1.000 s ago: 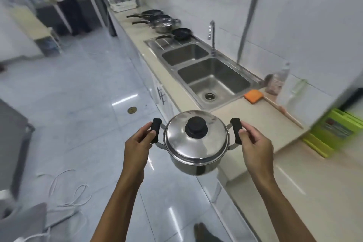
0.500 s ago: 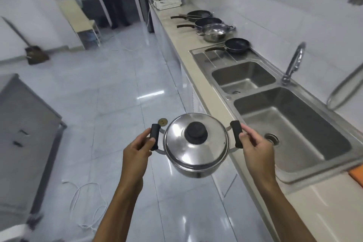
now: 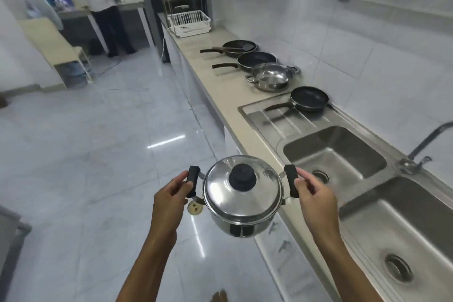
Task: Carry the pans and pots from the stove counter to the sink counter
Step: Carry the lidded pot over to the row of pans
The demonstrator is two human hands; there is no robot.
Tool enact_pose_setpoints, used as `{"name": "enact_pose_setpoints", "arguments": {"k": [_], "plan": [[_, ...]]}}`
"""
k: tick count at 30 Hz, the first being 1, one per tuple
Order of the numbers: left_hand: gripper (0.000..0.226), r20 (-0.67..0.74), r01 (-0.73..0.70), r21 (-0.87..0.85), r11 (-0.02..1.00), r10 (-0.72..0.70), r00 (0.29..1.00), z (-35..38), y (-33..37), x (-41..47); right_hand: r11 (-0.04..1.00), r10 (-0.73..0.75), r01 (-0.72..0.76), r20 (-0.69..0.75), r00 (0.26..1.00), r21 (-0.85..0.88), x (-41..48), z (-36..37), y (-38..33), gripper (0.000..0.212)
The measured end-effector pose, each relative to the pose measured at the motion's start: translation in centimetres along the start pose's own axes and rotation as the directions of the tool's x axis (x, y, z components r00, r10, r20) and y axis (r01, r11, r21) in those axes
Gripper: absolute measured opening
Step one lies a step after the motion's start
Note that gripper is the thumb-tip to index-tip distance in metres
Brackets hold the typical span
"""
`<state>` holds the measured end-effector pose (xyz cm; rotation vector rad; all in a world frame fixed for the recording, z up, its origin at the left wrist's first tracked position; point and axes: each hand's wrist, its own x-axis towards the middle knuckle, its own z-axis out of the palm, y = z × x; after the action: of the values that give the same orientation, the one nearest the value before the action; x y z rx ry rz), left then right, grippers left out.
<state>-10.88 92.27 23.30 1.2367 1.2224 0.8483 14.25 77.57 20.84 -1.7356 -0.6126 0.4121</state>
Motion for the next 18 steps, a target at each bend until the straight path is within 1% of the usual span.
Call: {"name": "enact_pose_setpoints", "arguments": {"k": [5,8,12,15,18], "plan": [[0.033,0.057,-0.026,0.04,0.999,0.024,0.998,0.3,4.2,15.4,1.0,0.026,-0.027,-0.032,0.999,-0.014,9.5,8.4,-2.3,0.034],[0.033,0.078,-0.046,0.063,0.997,0.041,0.996,1.3,5.9,24.5,0.999,0.048,-0.048,-0.058,0.997,-0.006,15.5,13.5,-2.6,0.034],[0.032,0.106,-0.027,0.078,0.997,0.018,0.994,3.2,6.6,36.5,0.997,0.077,-0.076,-0.107,0.991,0.007,24.4,20.0,-2.0,0.038],[0.031,0.139,-0.016,0.101,0.995,0.002,0.99,5.1,7.0,45.6,0.995,0.098,-0.096,-0.149,0.984,0.017,31.8,24.8,-1.4,0.035],[0.031,0.178,0.008,0.146,0.989,-0.034,0.983,7.3,8.6,54.7,0.99,0.135,-0.14,-0.178,0.975,-0.016,39.0,29.3,-1.1,0.034]]}}
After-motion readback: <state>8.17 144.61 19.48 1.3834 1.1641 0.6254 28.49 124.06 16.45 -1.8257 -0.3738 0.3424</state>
